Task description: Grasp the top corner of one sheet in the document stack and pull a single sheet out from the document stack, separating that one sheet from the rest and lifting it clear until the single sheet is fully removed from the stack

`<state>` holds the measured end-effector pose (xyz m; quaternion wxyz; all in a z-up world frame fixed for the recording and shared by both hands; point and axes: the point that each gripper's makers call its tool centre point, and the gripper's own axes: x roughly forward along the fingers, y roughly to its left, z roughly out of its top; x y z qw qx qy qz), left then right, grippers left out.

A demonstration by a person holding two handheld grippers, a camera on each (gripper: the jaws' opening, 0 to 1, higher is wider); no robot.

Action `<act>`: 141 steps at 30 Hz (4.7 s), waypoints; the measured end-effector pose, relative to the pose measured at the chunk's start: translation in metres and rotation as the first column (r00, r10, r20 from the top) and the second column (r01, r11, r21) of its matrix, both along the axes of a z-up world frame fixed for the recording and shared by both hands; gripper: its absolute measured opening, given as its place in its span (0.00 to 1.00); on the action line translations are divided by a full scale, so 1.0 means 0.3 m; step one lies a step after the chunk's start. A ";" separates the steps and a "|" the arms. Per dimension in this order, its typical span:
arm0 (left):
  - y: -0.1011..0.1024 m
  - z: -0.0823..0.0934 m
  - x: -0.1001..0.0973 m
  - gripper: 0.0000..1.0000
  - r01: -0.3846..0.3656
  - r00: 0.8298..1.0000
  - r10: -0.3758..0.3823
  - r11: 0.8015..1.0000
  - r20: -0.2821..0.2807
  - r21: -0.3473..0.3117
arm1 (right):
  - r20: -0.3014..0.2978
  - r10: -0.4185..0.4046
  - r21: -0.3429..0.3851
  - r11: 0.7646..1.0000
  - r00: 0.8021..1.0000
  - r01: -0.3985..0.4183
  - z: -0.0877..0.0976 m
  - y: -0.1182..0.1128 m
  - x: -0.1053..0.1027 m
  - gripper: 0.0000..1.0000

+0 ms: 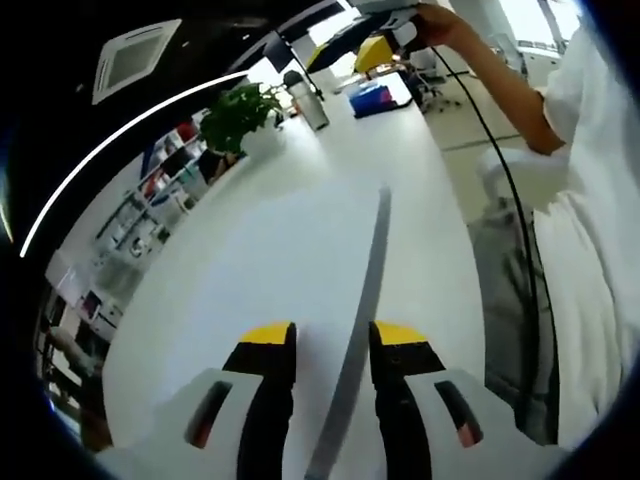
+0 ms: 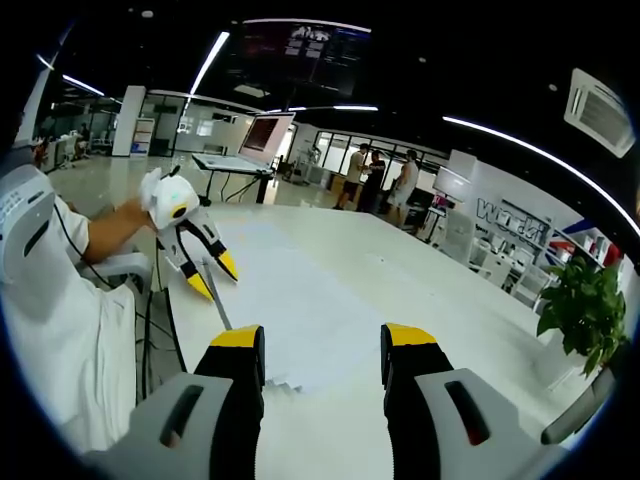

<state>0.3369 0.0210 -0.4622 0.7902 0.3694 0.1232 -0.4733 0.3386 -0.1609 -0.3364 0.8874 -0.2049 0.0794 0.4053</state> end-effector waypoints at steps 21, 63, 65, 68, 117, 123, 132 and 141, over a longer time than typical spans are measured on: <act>-0.021 0.053 -0.024 0.03 0.006 0.998 -0.013 0.990 -0.053 -0.144 | -0.001 -0.006 -0.006 1.000 1.000 0.006 -0.006 -0.003 0.003 0.46; 0.154 0.339 -0.043 0.03 -0.239 0.955 0.123 0.858 -0.270 -0.454 | 0.001 -0.005 -0.007 1.000 1.000 0.005 -0.001 -0.001 0.003 0.46; 0.167 0.362 -0.042 0.03 -0.253 0.951 0.123 0.835 -0.283 -0.488 | 0.001 -0.005 -0.008 1.000 1.000 0.005 -0.002 -0.001 0.003 0.46; 0.188 0.385 -0.045 0.03 -0.269 0.943 0.114 0.810 -0.312 -0.521 | 0.000 -0.004 -0.009 1.000 1.000 0.004 -0.003 0.000 0.002 0.46; 0.600 0.513 0.069 0.03 -0.473 0.880 0.201 0.459 -0.431 -0.752 | -0.002 0.017 -0.022 1.000 1.000 -0.017 -0.010 0.016 -0.016 0.47; 0.641 0.437 0.116 0.03 -0.532 0.847 0.329 0.524 -0.418 -0.665 | -0.001 0.013 -0.019 1.000 1.000 -0.013 -0.007 0.014 -0.013 0.47; 0.705 0.397 0.167 0.03 -0.584 0.810 0.430 0.532 -0.399 -0.614 | 0.004 0.012 -0.016 1.000 1.000 -0.012 0.000 0.008 -0.011 0.47; 0.759 0.352 0.191 0.03 -0.624 0.780 0.459 0.510 -0.426 -0.593 | 0.006 0.012 -0.017 1.000 1.000 -0.012 0.004 0.012 -0.014 0.47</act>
